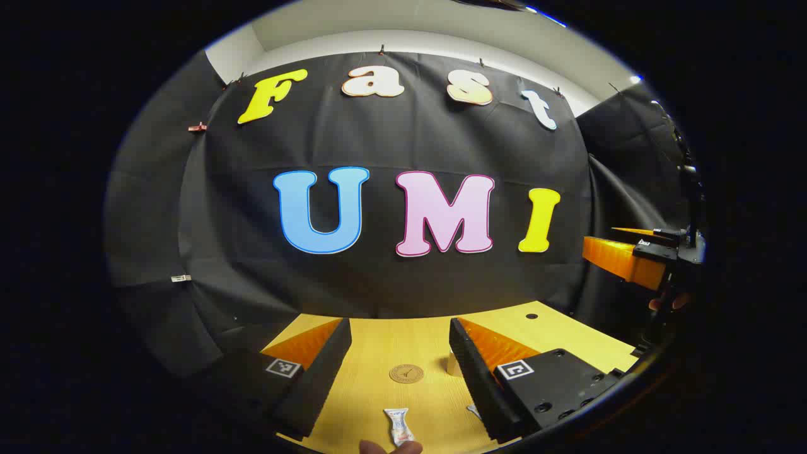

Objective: Put the toothbrush and toothpaste on the desktop into the cup, then pick up the cup and place it on the coaster on the desktop.

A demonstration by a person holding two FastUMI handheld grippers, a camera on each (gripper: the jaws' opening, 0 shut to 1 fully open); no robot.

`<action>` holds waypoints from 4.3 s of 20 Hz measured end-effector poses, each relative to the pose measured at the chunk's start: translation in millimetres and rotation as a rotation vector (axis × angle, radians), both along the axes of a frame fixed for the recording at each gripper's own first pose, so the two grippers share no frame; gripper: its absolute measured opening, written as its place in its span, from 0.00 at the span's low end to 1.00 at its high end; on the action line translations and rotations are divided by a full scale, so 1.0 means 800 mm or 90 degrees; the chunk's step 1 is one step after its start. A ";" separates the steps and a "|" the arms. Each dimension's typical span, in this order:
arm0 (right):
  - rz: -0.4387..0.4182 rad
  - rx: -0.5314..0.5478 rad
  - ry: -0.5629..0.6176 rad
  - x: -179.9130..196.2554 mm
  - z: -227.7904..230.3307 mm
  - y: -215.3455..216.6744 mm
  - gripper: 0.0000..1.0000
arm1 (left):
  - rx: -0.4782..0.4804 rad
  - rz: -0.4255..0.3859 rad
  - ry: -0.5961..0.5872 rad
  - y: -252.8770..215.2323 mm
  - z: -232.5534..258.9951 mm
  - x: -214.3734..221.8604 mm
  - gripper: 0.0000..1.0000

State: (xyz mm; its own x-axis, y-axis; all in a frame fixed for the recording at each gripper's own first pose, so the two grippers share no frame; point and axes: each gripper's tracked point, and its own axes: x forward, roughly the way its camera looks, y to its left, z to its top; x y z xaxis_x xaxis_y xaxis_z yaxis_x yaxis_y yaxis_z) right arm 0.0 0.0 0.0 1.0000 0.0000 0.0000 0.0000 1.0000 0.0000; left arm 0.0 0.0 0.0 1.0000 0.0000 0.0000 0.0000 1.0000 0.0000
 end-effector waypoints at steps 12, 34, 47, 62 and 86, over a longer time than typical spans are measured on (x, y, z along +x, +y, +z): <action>0.006 0.001 0.007 -0.005 -0.002 -0.004 0.96 | 0.001 0.001 0.012 -0.008 -0.006 -0.003 0.97; 0.041 -0.023 0.141 -0.042 -0.099 -0.007 0.97 | -0.011 0.017 0.339 -0.005 -0.326 0.061 0.97; 0.131 0.024 0.297 -0.038 -0.246 0.043 0.97 | 0.026 0.026 0.457 0.004 -0.448 0.082 0.86; 0.172 0.043 0.499 -0.062 -0.351 0.124 0.97 | -0.050 0.034 0.465 0.020 -0.441 0.075 0.22; 0.133 0.002 0.747 -0.090 -0.517 0.173 0.38 | -0.045 0.049 0.388 0.122 -0.355 -0.022 0.22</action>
